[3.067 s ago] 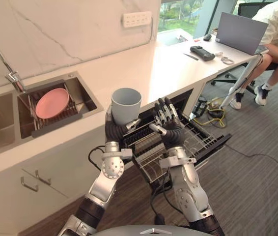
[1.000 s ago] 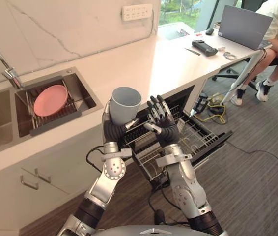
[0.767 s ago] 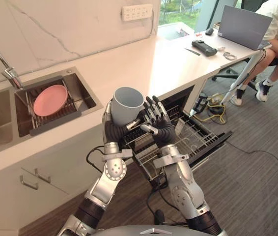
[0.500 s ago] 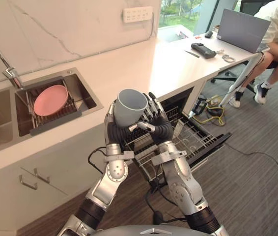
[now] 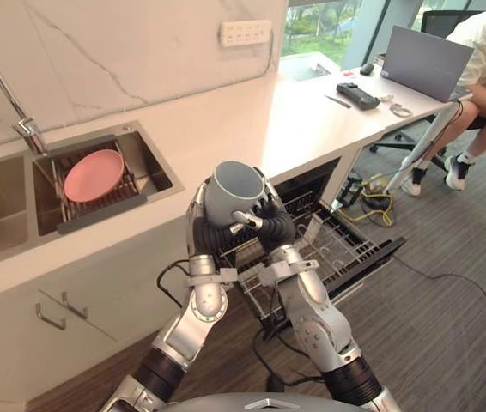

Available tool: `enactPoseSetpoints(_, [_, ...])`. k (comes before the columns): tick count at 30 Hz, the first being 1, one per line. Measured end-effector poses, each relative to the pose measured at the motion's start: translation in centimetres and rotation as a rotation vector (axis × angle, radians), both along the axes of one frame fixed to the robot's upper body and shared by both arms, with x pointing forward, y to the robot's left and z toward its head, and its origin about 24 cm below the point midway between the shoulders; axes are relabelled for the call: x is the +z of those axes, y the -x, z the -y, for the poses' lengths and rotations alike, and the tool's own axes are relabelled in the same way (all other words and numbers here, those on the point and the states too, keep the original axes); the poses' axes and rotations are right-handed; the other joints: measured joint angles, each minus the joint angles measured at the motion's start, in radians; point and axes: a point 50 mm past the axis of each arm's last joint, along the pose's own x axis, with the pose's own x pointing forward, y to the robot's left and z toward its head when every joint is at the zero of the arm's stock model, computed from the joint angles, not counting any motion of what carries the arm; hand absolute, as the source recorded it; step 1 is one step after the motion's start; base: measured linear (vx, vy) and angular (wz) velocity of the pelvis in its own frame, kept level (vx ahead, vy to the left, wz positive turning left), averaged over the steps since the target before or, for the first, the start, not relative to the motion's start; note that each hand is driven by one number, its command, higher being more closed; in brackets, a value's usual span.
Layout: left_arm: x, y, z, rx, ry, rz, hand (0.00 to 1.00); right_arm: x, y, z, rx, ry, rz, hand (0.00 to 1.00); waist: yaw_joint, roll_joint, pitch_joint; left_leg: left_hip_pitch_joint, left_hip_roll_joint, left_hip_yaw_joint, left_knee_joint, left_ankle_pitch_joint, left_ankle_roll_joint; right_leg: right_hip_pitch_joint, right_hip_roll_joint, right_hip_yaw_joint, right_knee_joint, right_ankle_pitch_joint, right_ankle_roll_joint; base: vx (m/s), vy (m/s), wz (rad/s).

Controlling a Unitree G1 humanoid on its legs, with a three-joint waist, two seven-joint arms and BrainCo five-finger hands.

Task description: Walk over to the sink, pick up the cup, carry it to the dishwasher, place the cup inside the dishwasher, then close the dishwasher door

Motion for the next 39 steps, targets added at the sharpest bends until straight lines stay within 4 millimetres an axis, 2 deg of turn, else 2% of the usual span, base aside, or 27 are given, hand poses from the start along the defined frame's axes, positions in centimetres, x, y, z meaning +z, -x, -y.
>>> enactPoseSetpoints(10, [-0.2, 0.2, 0.7, -0.027, -0.024, 0.002, 1.00, -0.6, -0.4, -0.1, -0.018, 0.021, -0.052, 0.00, 0.001, 0.001, -0.016, 0.001, 0.000, -0.002, 0.000, 0.004, 0.000, 0.002, -0.001, -0.006, 0.000, 0.000, -0.003, 0.00, 0.000, 0.00])
enactPoseSetpoints(16, [0.3, -0.2, 0.7, -0.021, -0.022, 0.029, 1.00, 0.1, -0.8, -0.3, -0.012, 0.030, -0.033, 0.00, 0.002, 0.002, -0.016, 0.002, 0.000, -0.003, -0.002, 0.008, 0.000, 0.003, -0.002, -0.010, 0.000, 0.002, -0.005, 0.00, 0.000, 0.00])
enactPoseSetpoints(26, [0.1, -0.2, 0.6, -0.014, -0.030, 0.025, 1.00, 0.1, -0.9, -0.6, -0.010, 0.042, -0.045, 0.00, 0.003, 0.001, -0.018, 0.005, 0.000, -0.021, -0.009, 0.017, 0.000, 0.014, -0.006, -0.044, 0.000, 0.003, -0.006, -0.01, -0.004, 0.05])
enactPoseSetpoints(31, [0.1, -0.2, 0.4, 0.008, -0.035, 0.033, 1.00, 0.2, -1.1, -0.9, 0.003, 0.055, -0.043, 0.00, 0.011, -0.002, -0.021, 0.009, -0.002, -0.030, -0.033, 0.034, -0.001, 0.015, -0.005, -0.054, 0.000, 0.004, -0.007, -0.02, -0.007, 0.06])
enactPoseSetpoints(39, [-0.2, 0.0, -0.5, 0.144, -0.116, 0.091, 1.00, 0.9, -1.6, -2.2, 0.042, 0.079, -0.014, 0.00, 0.014, -0.003, -0.022, 0.010, -0.003, -0.032, -0.035, 0.039, -0.001, 0.016, -0.006, -0.056, 0.000, 0.002, -0.007, 0.00, 0.000, 0.00])
